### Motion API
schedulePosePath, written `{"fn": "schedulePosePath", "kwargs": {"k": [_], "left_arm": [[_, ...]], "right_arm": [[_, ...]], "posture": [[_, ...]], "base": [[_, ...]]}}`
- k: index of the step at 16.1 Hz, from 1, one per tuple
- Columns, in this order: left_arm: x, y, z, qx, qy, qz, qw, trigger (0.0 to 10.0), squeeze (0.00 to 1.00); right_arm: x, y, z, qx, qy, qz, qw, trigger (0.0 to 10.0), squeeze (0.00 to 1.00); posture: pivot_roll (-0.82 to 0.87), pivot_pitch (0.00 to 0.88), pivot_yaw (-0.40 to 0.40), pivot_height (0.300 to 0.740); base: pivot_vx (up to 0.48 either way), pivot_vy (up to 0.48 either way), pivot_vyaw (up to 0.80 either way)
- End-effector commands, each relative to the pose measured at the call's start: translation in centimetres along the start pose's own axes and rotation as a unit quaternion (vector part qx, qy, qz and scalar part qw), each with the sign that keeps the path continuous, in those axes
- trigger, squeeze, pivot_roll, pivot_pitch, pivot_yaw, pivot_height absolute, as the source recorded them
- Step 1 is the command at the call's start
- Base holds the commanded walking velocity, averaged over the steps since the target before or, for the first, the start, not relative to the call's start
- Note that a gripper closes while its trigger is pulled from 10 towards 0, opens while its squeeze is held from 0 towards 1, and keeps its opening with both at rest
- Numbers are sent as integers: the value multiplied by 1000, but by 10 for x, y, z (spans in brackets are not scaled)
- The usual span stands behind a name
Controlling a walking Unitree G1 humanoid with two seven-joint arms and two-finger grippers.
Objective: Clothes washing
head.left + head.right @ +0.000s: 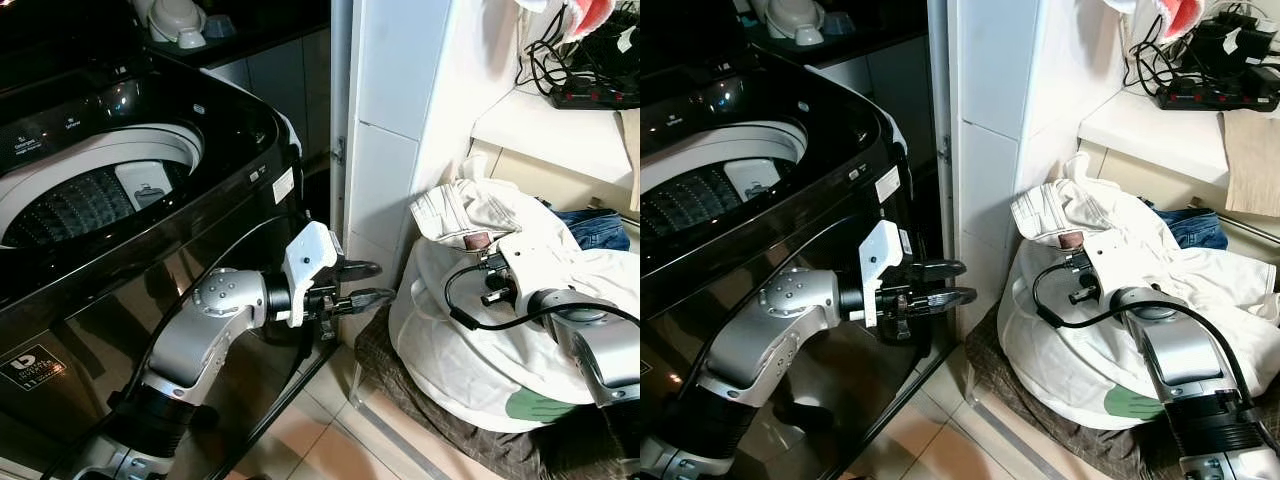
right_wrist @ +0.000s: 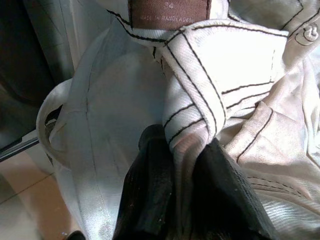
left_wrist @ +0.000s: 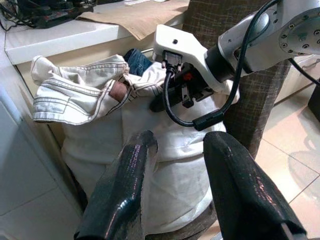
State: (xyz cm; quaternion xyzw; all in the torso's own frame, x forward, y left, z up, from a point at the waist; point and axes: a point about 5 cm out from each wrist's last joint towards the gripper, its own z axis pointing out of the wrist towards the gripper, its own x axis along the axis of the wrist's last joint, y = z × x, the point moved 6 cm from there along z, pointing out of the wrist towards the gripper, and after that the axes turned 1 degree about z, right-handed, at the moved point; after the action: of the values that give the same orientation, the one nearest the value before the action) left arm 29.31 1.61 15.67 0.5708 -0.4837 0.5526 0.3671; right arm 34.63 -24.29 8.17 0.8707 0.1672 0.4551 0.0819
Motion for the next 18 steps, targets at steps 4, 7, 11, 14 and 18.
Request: {"fn": "schedulePosePath", "kwargs": {"k": [4, 7, 11, 14, 18], "left_arm": [[0, -1, 1, -2, -9, 12, 1000, 10000, 0], [-1, -1, 1, -3, -9, 13, 1000, 10000, 0], [-1, 0, 1, -4, -9, 13, 1000, 10000, 0], [-1, 0, 1, -4, -9, 12, 1000, 10000, 0], [-1, 0, 1, -4, -9, 12, 1000, 10000, 0]], "right_arm": [[24, 18, -8, -42, 47, -16, 998, 10000, 1000], [26, 20, -8, -46, 51, -11, 998, 10000, 1000], [21, 21, -7, -48, 46, 8, 998, 0, 0], [14, 18, -4, -43, 39, 16, 998, 0, 0], [10, 17, -2, -41, 37, 33, 998, 0, 0]], "posture": [[-60, 0, 50, 740], [-61, 0, 51, 740], [-60, 0, 51, 740], [-59, 0, 50, 740], [-59, 0, 50, 740]], "base": [[0, 0, 0], [0, 0, 0], [0, 0, 0], [0, 0, 0], [0, 0, 0]]}}
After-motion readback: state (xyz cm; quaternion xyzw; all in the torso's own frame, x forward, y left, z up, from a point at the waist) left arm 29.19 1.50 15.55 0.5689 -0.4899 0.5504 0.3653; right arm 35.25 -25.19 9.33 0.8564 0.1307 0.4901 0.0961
